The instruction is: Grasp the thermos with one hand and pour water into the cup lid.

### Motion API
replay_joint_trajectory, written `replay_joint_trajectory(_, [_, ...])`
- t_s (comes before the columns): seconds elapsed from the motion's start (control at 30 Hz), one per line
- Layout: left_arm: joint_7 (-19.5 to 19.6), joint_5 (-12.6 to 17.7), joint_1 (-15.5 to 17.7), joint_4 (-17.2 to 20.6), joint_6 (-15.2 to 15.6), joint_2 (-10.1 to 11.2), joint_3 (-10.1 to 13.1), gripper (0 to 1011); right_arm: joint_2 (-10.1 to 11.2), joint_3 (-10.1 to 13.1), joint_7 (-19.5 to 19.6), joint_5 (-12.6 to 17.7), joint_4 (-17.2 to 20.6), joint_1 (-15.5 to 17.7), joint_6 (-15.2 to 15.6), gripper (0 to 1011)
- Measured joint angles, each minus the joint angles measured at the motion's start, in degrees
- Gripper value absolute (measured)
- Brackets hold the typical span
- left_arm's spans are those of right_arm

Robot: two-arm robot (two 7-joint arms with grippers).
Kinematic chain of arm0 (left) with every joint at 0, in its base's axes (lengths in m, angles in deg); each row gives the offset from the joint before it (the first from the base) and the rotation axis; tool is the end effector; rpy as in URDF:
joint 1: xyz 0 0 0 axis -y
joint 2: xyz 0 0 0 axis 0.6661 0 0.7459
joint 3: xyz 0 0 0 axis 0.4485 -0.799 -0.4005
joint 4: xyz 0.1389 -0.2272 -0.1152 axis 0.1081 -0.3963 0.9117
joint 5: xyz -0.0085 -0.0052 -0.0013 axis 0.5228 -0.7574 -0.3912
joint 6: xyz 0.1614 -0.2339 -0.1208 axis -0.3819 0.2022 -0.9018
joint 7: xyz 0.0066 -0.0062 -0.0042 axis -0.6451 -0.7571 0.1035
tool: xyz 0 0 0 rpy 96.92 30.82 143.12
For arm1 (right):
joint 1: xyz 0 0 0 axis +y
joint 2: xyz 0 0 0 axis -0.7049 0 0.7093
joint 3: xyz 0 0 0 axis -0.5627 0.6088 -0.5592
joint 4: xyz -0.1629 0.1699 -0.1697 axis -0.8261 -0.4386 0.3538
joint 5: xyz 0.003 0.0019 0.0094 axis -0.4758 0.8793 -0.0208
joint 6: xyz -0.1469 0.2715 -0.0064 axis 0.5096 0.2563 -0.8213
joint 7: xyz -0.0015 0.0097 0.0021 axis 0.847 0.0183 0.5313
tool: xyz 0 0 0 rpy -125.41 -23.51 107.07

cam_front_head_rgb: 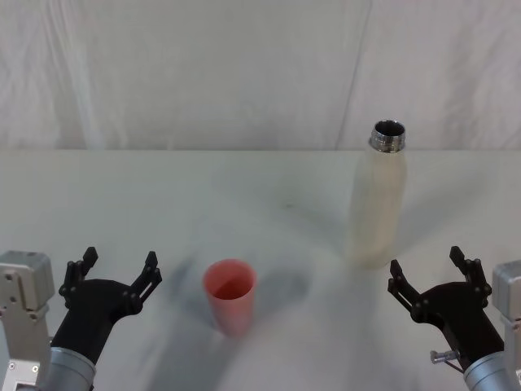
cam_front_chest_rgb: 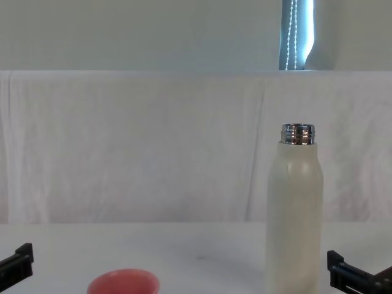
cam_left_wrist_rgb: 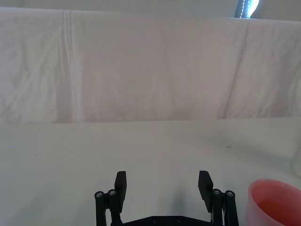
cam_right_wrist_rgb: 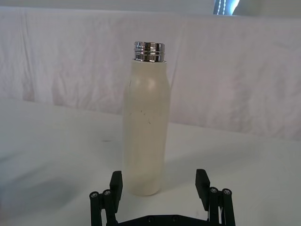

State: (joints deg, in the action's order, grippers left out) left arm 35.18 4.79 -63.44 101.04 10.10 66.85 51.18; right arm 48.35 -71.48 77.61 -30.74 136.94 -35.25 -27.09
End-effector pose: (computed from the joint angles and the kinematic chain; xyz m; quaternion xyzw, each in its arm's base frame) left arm 0.2529 0.0376 -0.2853 -0.0173 0.0064 0.6616 0.7496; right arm 0.2659 0.0382 -0.2976 -0.0016 -0.0414 -0.6058 0.7945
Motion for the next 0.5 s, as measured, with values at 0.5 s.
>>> replay_joint_trajectory(0.5, [0.0, 0.0, 0.0, 0.0, 0.0, 0.0, 0.0, 1001, 0.0, 0.0, 0.0, 0.0, 0.0, 0.0, 0.0, 1001])
